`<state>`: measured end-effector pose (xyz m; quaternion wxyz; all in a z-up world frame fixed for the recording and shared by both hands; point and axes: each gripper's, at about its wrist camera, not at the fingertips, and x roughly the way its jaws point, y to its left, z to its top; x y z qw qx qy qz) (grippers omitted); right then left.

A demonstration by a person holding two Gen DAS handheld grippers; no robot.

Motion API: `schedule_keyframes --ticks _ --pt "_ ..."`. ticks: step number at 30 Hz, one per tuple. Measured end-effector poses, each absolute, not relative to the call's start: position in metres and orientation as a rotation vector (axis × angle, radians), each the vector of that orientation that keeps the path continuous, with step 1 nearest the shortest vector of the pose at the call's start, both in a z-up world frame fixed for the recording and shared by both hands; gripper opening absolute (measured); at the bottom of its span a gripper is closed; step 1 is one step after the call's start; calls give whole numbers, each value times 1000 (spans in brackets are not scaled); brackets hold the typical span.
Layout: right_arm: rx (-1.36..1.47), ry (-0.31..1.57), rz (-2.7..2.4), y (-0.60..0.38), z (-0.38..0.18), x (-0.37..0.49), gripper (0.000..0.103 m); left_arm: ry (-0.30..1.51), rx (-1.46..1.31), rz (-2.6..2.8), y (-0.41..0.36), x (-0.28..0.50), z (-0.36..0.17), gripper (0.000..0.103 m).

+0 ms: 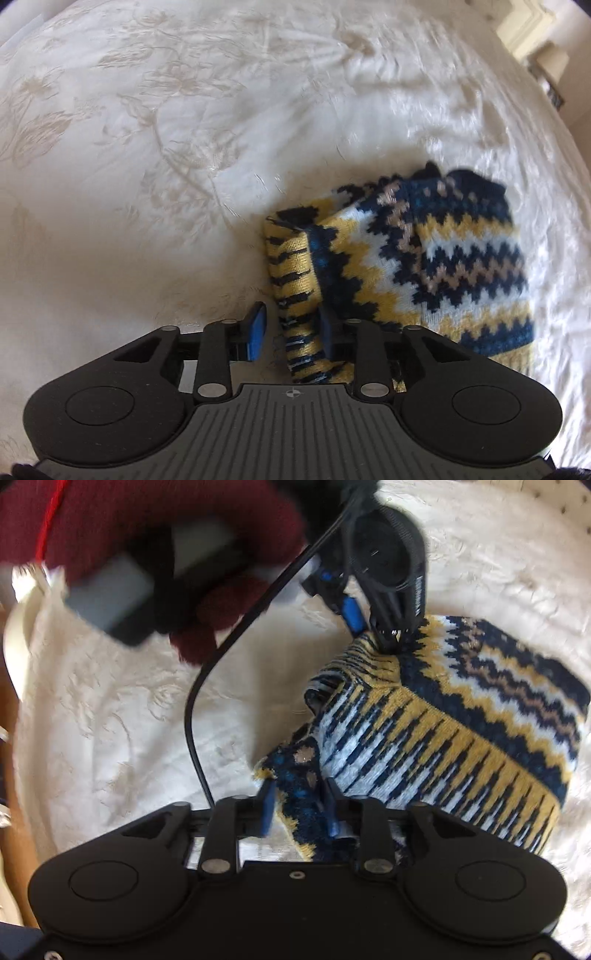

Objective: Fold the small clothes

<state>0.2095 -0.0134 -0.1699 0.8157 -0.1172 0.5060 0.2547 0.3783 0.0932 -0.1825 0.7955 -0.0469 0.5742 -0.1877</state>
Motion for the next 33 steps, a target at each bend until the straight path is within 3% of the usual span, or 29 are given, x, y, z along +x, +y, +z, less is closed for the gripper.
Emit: schedule_keyframes --ticks 2,8,10,20,27,29,31,33 --pt "-153 1040 549 -32 -154 207 64 1205 -162 -421 103 374 -174 32" --pt "153 983 379 -122 -126 218 76 1126 -267 -436 126 336 -147 53" --pt "259 993 298 -155 -131 228 77 1157 -290 -450 126 323 -149 59" --pt "661 1080 169 -254 -188 285 77 1338 -349 -497 103 280 -198 60" --pt "828 1134 263 -255 -228 300 77 1376 -423 -543 96 297 -221 75" --pt "862 1128 282 -253 -231 301 64 1388 -479 -583 96 304 -224 74" --pt "870 1133 288 -250 -232 300 54 1394 -520 -643 93 308 -226 54" --pt "852 1129 286 -247 -227 300 49 1393 -510 -681 86 309 -223 47"
